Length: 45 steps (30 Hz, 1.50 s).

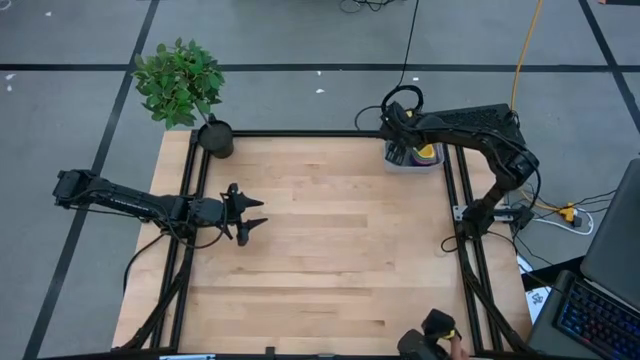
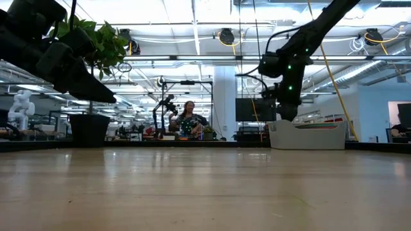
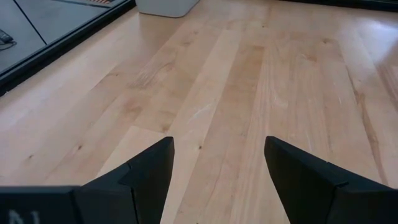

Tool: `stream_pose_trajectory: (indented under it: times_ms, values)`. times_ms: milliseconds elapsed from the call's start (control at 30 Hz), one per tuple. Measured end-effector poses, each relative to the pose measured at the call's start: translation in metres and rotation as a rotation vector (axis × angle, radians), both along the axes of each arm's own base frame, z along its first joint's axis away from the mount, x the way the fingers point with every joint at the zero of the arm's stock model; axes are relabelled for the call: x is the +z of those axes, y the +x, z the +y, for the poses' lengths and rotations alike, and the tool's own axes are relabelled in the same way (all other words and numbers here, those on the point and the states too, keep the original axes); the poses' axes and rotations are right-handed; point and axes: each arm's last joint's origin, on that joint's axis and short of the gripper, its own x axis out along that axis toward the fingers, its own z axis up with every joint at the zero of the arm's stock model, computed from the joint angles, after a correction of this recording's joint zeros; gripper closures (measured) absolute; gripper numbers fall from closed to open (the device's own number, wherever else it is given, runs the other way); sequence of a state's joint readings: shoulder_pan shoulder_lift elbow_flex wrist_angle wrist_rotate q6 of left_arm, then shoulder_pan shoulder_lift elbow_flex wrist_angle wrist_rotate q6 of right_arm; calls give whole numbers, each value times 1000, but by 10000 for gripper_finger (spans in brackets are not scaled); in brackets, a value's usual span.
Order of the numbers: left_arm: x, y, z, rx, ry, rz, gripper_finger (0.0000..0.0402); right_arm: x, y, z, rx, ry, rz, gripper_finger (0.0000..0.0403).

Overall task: Nest measuring cups in basket
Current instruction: Adjust the gray bin

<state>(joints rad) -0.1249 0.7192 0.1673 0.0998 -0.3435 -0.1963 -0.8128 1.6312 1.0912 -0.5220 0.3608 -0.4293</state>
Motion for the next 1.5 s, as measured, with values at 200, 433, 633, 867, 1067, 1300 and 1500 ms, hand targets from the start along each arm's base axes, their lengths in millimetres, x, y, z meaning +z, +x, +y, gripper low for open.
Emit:
stream_pose_trajectory:
  times_ms: [200,433,633,867,1067,1300,1500]
  values:
    - [0,0,0,0,-1,-1,147,25,-16,0,-120,-42,-127,178]
    - [0,0,0,3,-6,-3,147,49,-47,5,-287,-86,-120,179]
    - [1,0,0,1,-3,-8,147,52,-71,10,-396,-70,8,179]
    - [1,0,0,4,-10,-9,147,52,-71,7,-424,-88,-9,179]
    - [1,0,0,5,-11,-11,147,54,-56,13,-300,74,-243,179]
    - [1,0,0,12,-12,-11,147,59,-25,23,-157,88,-416,179]
    - [1,0,0,12,-11,-11,147,51,-3,44,40,211,-415,179]
